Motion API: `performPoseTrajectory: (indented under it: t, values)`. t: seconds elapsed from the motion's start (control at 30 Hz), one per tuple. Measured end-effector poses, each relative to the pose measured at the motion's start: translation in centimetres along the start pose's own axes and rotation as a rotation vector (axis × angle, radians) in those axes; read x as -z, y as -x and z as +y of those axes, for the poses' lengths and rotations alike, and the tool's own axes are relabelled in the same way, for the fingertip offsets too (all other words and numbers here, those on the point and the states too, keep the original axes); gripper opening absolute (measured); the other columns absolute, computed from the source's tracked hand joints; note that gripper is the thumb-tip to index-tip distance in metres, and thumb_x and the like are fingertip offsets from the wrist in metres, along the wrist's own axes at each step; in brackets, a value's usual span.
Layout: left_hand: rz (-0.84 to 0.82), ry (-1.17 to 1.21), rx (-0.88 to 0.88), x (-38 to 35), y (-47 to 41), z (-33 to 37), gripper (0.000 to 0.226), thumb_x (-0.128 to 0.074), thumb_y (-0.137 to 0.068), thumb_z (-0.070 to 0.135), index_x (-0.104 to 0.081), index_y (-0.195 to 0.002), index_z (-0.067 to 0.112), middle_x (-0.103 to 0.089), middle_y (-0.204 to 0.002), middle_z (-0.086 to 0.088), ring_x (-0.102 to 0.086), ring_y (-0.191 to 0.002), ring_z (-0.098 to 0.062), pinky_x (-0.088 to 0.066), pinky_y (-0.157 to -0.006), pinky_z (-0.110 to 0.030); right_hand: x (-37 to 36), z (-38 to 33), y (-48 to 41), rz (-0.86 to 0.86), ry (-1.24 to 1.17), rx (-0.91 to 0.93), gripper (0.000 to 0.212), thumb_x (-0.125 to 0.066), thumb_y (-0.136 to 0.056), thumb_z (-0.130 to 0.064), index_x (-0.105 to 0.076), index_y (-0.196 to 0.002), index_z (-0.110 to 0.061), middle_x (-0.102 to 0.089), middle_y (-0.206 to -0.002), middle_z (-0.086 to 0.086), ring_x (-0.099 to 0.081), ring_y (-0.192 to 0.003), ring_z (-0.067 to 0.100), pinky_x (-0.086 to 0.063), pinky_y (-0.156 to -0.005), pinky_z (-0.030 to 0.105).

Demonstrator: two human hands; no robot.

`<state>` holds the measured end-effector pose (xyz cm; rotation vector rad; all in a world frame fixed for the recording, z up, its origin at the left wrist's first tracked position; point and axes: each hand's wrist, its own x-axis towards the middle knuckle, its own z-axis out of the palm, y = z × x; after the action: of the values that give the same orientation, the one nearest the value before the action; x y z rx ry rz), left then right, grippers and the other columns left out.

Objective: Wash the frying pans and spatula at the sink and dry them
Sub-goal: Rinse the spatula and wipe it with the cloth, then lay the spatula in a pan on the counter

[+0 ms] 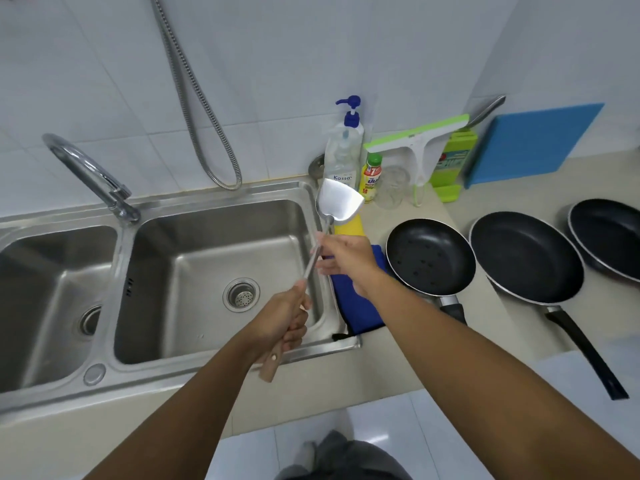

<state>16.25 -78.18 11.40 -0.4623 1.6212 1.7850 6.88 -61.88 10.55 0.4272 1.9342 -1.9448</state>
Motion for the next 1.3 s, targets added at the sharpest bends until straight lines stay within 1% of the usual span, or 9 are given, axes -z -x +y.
performPoseTrajectory:
  t: [0.1, 0.2, 0.3, 0.4, 0.63, 0.87, 1.03, 1.17, 1.3]
  values:
    - [-0.061, -0.126, -0.044, -1.3, 0.1, 0.2, 0.052, -0.036, -0.109, 0.054, -0.058, -0.104, 0.006, -0.04, -0.055, -0.004, -0.04, -0.045, -0.018, -0.039, -0.041, -0.026, 1.0, -0.3, 0.9, 0.04, -0.158, -0.044, 0.023, -0.074, -0.091, -0.015, -0.072, -0.106, 0.003, -0.077, -0.096, 0.02, -0.076, -0.087, 0.035, -0.063, -0.074, 0.038]
    - [-0.157, -0.184, -0.019, -2.1, -0.3, -0.2, 0.035, -0.041, -0.112, 0.03, -0.06, -0.124, 0.002, -0.066, -0.08, -0.017, -0.065, -0.069, -0.026, -0.06, -0.065, -0.034, 3.3, 0.0, 1.7, 0.14, -0.212, -0.052, 0.02, -0.074, -0.089, -0.004, -0.071, -0.105, 0.006, -0.075, -0.095, 0.024, -0.076, -0.081, 0.03, -0.062, -0.068, 0.033]
    - [-0.245, -0.15, 0.002, -3.6, -1.2, -0.7, 0.017, -0.05, -0.104, -0.001, -0.061, -0.116, -0.006, -0.066, -0.099, -0.025, -0.068, -0.082, -0.03, -0.062, -0.08, -0.038, 6.4, 0.0, 2.4, 0.22, -0.241, -0.032, 0.023, -0.077, -0.086, -0.002, -0.069, -0.106, 0.006, -0.075, -0.093, 0.024, -0.076, -0.079, 0.03, -0.062, -0.067, 0.034]
    - [-0.25, -0.244, -0.02, -6.4, -2.2, -0.6, 0.015, -0.06, -0.101, -0.001, -0.063, -0.113, -0.009, -0.069, -0.096, -0.024, -0.069, -0.084, -0.032, -0.061, -0.09, -0.049, 9.7, -0.5, 3.1, 0.27, -0.28, -0.019, 0.012, -0.073, -0.087, 0.004, -0.065, -0.096, 0.002, -0.073, -0.087, 0.021, -0.073, -0.074, 0.029, -0.064, -0.066, 0.034]
    - [-0.249, -0.423, -0.101, -18.0, -5.3, 1.9, 0.015, -0.068, -0.099, 0.006, -0.071, -0.106, -0.007, -0.076, -0.095, -0.023, -0.076, -0.081, -0.026, -0.065, -0.078, -0.037, 21.7, -1.5, 4.2, 0.298, -0.349, 0.027, 0.021, -0.07, -0.089, 0.004, -0.061, -0.108, 0.006, -0.071, -0.09, 0.018, -0.071, -0.072, 0.025, -0.064, -0.067, 0.031]
    - [-0.207, -0.454, -0.091, -35.4, -8.7, 1.0, 0.009, -0.055, -0.101, -0.009, -0.063, -0.098, -0.005, -0.062, -0.092, -0.024, -0.062, -0.071, -0.024, -0.06, -0.058, -0.023, 37.9, -0.2, 5.7, 0.399, -0.362, 0.028, 0.024, -0.07, -0.089, 0.006, -0.063, -0.111, 0.01, -0.069, -0.091, 0.019, -0.071, -0.07, 0.024, -0.063, -0.066, 0.03]
    - [-0.217, -0.605, -0.044, -46.4, -12.1, -0.7, 0.025, -0.053, -0.101, 0.002, -0.072, -0.084, 0.005, -0.076, -0.092, -0.021, -0.073, -0.084, -0.032, -0.063, -0.087, -0.044, 48.5, 1.8, 7.0, 0.474, -0.311, -0.007, 0.02, -0.073, -0.086, 0.006, -0.068, -0.103, -0.003, -0.073, -0.101, 0.017, -0.074, -0.088, 0.029, -0.063, -0.075, 0.033]
    - [-0.198, -0.638, -0.042, -53.6, -15.3, -1.3, 0.025, -0.05, -0.101, -0.002, -0.075, -0.096, -0.005, -0.074, -0.091, -0.019, -0.072, -0.079, -0.029, -0.062, -0.071, -0.03, 55.9, 3.0, 6.7, 0.561, -0.268, -0.02, 0.016, -0.074, -0.085, 0.004, -0.07, -0.098, -0.005, -0.075, -0.091, 0.013, -0.074, -0.079, 0.025, -0.063, -0.081, 0.04]
    - [-0.192, -0.619, -0.011, -59.0, -19.4, -1.7, 0.021, -0.051, -0.099, -0.002, -0.07, -0.091, -0.003, -0.069, -0.086, -0.021, -0.066, -0.076, -0.034, -0.06, -0.078, -0.044, 62.0, 3.8, 4.9, 0.602, -0.184, -0.068, 0.018, -0.076, -0.081, 0.004, -0.072, -0.087, -0.012, -0.076, -0.093, 0.015, -0.076, -0.089, 0.029, -0.062, -0.084, 0.044]
